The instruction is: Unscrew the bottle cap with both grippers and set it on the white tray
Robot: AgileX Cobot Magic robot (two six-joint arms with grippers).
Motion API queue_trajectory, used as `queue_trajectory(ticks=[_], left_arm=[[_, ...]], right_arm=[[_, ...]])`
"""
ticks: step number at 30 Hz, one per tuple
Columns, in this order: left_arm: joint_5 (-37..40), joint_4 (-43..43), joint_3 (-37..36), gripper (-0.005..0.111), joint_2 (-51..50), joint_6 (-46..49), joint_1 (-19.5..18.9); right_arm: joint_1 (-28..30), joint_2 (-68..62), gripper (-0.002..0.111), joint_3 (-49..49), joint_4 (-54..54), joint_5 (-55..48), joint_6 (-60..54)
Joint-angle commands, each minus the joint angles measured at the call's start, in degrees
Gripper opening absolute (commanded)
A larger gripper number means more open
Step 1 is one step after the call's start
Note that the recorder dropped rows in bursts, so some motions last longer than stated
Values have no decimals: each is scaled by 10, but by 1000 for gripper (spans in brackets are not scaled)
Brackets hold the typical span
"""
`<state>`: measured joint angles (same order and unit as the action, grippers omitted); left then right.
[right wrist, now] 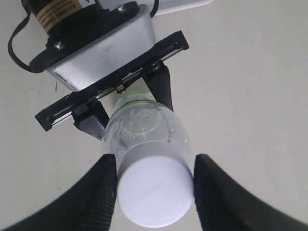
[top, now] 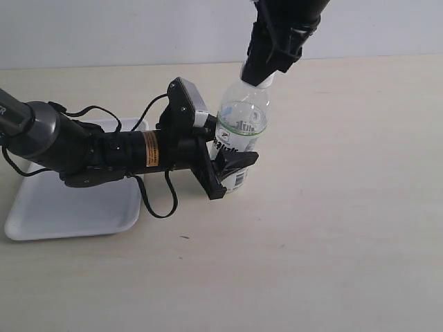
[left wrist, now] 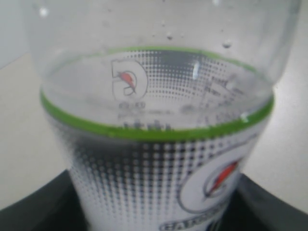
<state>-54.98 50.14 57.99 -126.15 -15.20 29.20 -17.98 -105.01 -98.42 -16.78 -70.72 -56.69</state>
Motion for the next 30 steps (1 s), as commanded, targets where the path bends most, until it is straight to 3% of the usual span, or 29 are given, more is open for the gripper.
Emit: queue_trajectory(ticks=[1, 10, 13, 18, 21, 30], left_arm=[[26, 7, 0, 0, 2, 3, -1], [26, 7, 0, 0, 2, 3, -1], [26, 7, 0, 0, 2, 3, -1], [26, 7, 0, 0, 2, 3, -1], [26, 7, 0, 0, 2, 3, -1], [26, 7, 0, 0, 2, 3, -1]], right_arm=[[-1, 1, 0, 3, 13, 8, -70], [-1, 1, 3, 3, 13, 8, -112], [-1, 1, 17, 3, 13, 8, -109], [-1, 1, 55, 3, 4, 8, -77], [-1, 1, 66, 3, 2, 8, -20], [-1, 14, 68, 3, 2, 8, 230]])
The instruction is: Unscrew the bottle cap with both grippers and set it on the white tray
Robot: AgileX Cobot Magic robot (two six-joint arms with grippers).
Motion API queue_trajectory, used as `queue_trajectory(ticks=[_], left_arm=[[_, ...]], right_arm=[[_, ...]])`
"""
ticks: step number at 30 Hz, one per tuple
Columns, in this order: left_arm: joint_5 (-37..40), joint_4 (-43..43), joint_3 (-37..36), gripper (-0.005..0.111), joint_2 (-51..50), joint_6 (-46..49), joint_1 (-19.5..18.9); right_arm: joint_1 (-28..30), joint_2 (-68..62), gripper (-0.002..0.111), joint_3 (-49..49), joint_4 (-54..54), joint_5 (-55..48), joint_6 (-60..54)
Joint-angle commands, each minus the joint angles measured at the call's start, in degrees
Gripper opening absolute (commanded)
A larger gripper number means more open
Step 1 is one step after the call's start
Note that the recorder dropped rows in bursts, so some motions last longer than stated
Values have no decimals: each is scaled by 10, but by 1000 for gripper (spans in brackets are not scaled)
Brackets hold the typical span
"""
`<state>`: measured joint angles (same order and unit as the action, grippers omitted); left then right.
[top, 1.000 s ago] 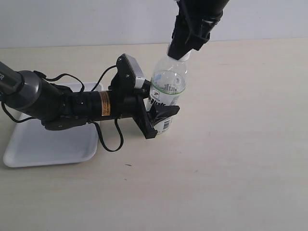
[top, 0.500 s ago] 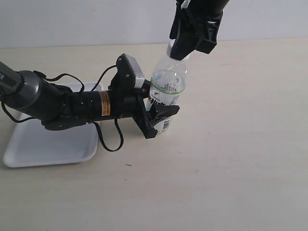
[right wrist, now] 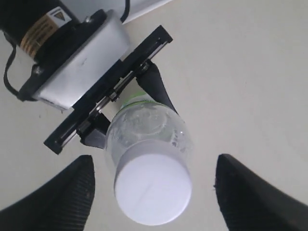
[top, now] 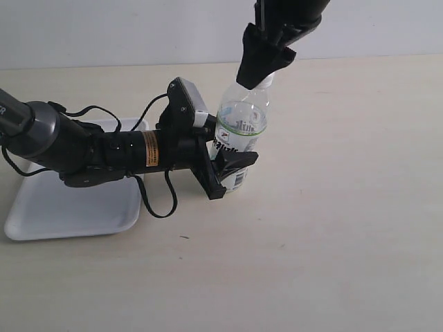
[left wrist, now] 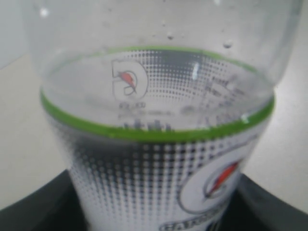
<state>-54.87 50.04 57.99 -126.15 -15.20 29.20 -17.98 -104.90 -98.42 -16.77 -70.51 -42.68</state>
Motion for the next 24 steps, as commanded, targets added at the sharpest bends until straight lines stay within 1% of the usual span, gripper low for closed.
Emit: queue_trajectory(ticks=[1, 4, 7, 13, 17, 24], left_arm=[[25, 8, 0, 0, 2, 3, -1], [25, 8, 0, 0, 2, 3, -1], [25, 8, 0, 0, 2, 3, -1], [25, 8, 0, 0, 2, 3, -1], [25, 8, 0, 0, 2, 3, -1], [25, 8, 0, 0, 2, 3, -1]], right_arm=[[-1, 15, 68, 3, 2, 5, 115], [-1, 16, 68, 3, 2, 5, 178], [-1, 16, 68, 3, 2, 5, 218], [-1, 16, 68, 3, 3, 5, 227], [-1, 14, 68, 3, 25, 5, 227], [-1, 11, 68, 3, 22, 5, 229]])
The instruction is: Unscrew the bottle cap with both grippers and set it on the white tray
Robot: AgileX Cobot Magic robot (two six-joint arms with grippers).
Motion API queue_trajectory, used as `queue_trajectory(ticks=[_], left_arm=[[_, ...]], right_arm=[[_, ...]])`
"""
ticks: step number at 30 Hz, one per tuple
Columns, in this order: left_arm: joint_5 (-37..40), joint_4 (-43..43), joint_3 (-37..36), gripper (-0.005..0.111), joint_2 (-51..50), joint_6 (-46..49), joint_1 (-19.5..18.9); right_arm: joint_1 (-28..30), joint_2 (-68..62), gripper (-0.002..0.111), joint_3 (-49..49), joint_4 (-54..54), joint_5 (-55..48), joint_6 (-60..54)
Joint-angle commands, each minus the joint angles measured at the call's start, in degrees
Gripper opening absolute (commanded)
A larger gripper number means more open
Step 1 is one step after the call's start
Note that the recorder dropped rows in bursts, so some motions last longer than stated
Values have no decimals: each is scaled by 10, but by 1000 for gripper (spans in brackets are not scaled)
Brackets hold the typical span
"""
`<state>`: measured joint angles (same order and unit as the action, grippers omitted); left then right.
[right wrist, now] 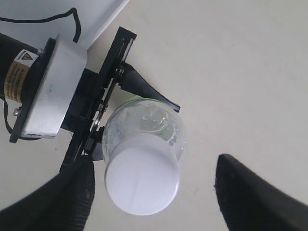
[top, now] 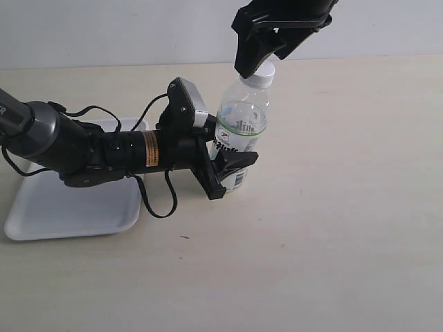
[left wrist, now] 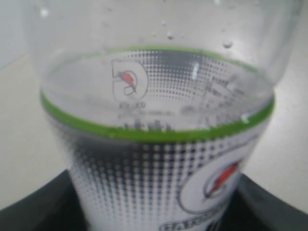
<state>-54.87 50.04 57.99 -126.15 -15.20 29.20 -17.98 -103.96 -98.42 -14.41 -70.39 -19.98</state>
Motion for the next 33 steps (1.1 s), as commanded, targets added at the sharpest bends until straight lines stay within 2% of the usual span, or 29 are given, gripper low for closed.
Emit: queue_trajectory(ticks=[1, 28, 33], left_arm=[[25, 8, 0, 0, 2, 3, -1], [25, 6, 0, 0, 2, 3, -1], [25, 5, 0, 0, 2, 13, -1]], right_arm=[[-1, 2, 68, 3, -3, 4, 2], [-1, -9, 67, 3, -20, 4, 2], [-1, -9, 58, 3, -20, 4, 2]])
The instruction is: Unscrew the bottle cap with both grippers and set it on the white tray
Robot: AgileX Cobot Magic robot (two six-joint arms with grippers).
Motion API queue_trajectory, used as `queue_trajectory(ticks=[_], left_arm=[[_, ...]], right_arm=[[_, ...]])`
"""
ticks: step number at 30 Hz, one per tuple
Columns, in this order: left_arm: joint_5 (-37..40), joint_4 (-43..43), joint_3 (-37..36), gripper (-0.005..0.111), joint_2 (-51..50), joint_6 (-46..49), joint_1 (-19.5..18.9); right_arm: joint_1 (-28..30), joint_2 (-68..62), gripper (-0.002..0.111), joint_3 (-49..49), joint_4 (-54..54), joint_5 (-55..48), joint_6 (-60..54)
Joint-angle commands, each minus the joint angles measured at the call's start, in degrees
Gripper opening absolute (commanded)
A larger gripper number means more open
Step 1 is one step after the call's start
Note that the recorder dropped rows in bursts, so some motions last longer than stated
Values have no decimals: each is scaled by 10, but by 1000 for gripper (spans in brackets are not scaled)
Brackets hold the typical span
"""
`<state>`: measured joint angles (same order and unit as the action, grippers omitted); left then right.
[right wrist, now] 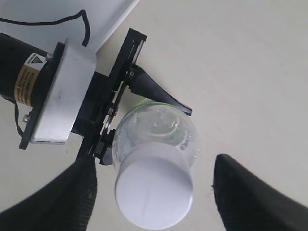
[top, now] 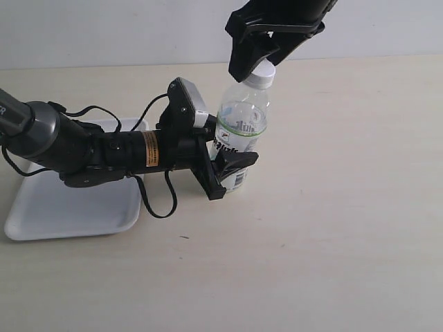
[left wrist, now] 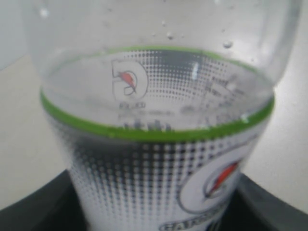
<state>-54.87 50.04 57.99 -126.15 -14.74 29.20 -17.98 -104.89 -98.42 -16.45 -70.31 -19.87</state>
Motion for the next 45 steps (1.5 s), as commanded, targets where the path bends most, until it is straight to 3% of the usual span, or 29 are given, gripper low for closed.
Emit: queue_trajectory(ticks=[1, 6, 13, 27, 41, 45], left_arm=[[25, 5, 0, 0, 2, 8, -1], [26, 3, 0, 0, 2, -2, -1], [26, 3, 0, 0, 2, -9, -1], [26, 3, 0, 0, 2, -32, -1], [26, 3, 0, 0, 2, -29, -1], [26, 3, 0, 0, 2, -29, -1]], right_arm=[[-1, 1, 55, 3, 0, 3, 1], [-1, 1, 45, 3, 0, 3, 1], [-1, 1, 57, 3, 0, 3, -10], [-1, 1, 57, 3, 1, 3, -45], [-1, 1, 41, 3, 21, 3, -45], [-1, 1, 29, 3, 21, 3, -45]])
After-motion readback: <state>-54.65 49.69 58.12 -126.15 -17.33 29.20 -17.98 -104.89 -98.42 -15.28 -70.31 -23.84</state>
